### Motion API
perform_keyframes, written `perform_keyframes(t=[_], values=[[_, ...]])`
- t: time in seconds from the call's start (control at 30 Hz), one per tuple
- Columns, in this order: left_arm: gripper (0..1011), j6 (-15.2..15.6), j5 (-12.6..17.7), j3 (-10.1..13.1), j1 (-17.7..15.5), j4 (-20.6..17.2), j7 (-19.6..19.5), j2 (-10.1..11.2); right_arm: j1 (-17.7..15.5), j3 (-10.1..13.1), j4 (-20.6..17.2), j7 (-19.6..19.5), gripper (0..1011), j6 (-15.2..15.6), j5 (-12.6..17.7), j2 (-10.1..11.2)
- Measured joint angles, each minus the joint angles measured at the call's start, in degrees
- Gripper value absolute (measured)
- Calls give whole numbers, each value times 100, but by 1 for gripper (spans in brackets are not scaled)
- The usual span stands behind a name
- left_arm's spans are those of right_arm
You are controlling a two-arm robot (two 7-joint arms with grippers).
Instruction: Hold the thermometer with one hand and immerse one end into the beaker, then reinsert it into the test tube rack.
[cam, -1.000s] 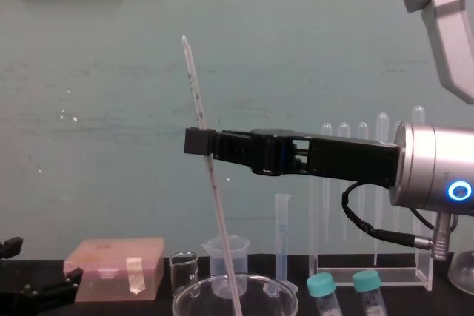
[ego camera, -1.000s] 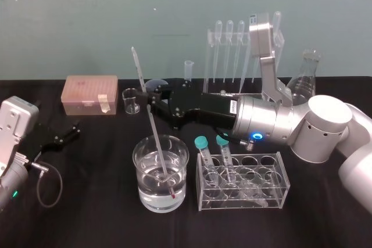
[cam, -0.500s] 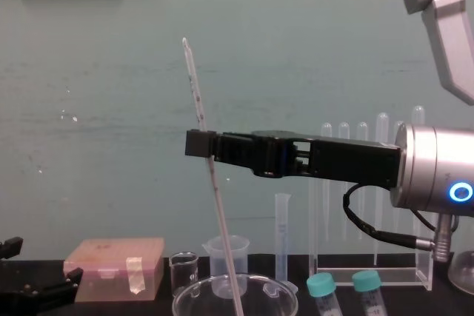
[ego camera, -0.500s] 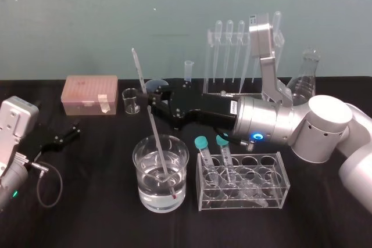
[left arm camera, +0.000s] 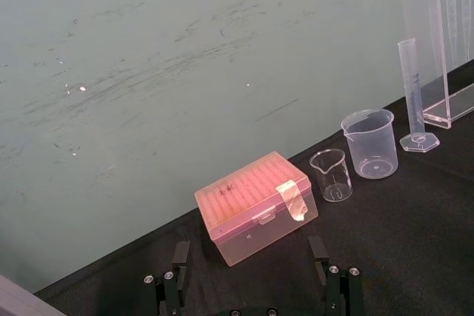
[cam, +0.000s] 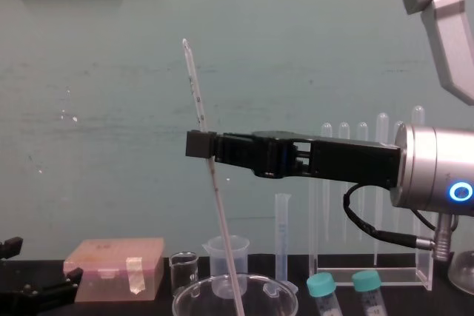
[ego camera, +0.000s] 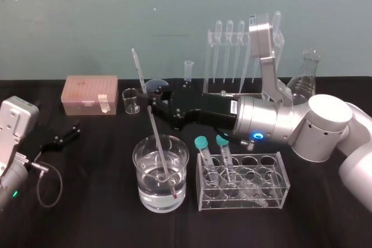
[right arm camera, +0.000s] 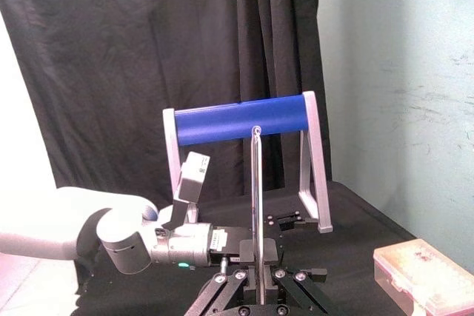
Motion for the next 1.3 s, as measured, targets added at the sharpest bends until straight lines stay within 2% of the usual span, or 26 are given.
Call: perform_keyframes(t=[1.3], values=[[1008,0,0,0,0,0,0,0,29,-30,98,64,56,2,13,-26]])
